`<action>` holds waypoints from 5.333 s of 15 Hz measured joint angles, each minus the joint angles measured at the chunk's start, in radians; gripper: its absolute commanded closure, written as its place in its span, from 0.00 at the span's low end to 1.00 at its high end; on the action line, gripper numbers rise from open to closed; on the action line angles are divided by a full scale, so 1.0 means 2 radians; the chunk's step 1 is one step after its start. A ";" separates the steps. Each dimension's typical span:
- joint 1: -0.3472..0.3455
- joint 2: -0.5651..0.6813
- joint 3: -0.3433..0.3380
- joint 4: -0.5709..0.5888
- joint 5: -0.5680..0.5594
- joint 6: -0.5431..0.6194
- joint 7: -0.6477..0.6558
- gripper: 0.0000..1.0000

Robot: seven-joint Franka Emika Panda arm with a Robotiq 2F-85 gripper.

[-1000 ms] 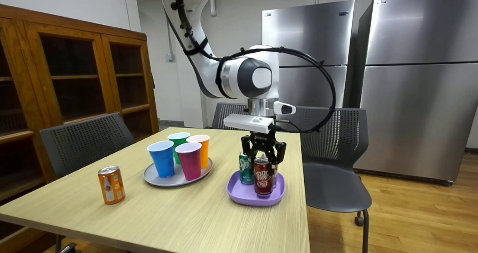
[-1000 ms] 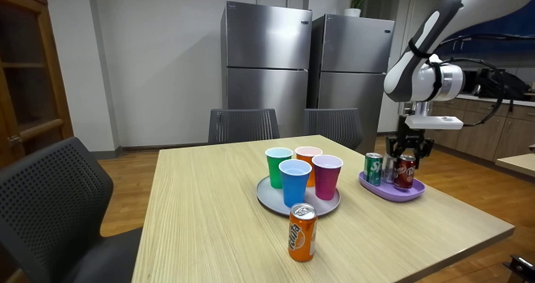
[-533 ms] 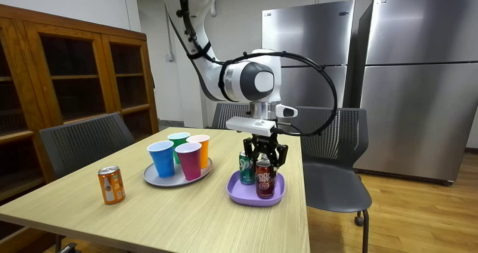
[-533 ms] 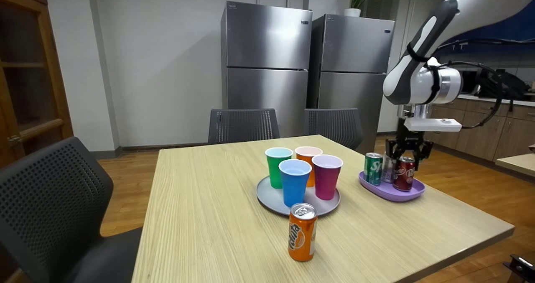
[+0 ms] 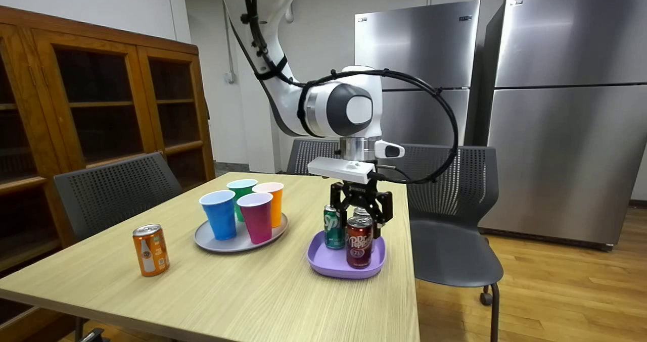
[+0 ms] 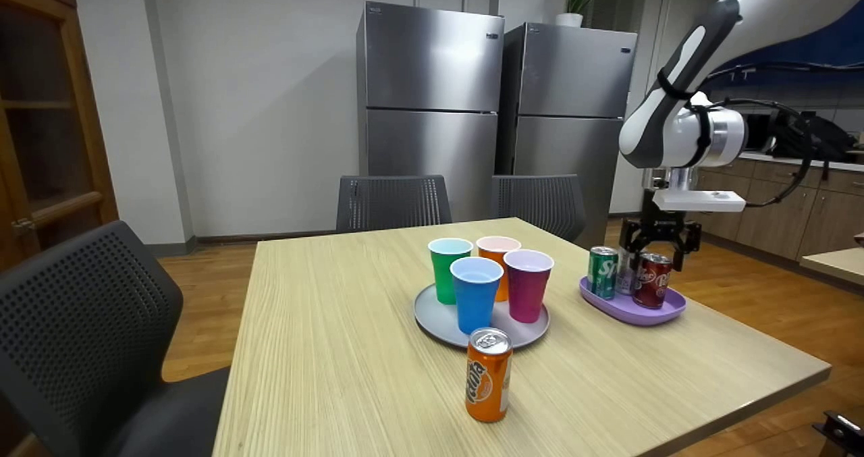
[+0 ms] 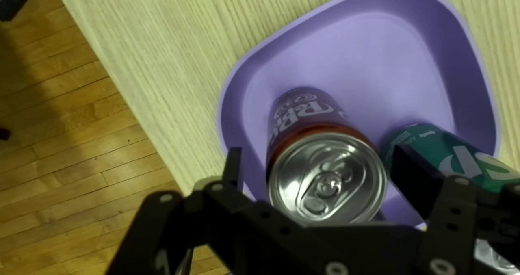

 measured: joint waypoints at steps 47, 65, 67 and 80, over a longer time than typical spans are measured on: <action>0.237 -0.249 0.195 -0.094 -0.095 -0.023 -0.021 0.00; 0.250 -0.171 0.220 -0.093 -0.083 -0.034 -0.124 0.00; 0.249 -0.166 0.220 -0.096 -0.083 -0.034 -0.124 0.00; 0.249 -0.163 0.213 -0.162 -0.085 0.012 -0.101 0.00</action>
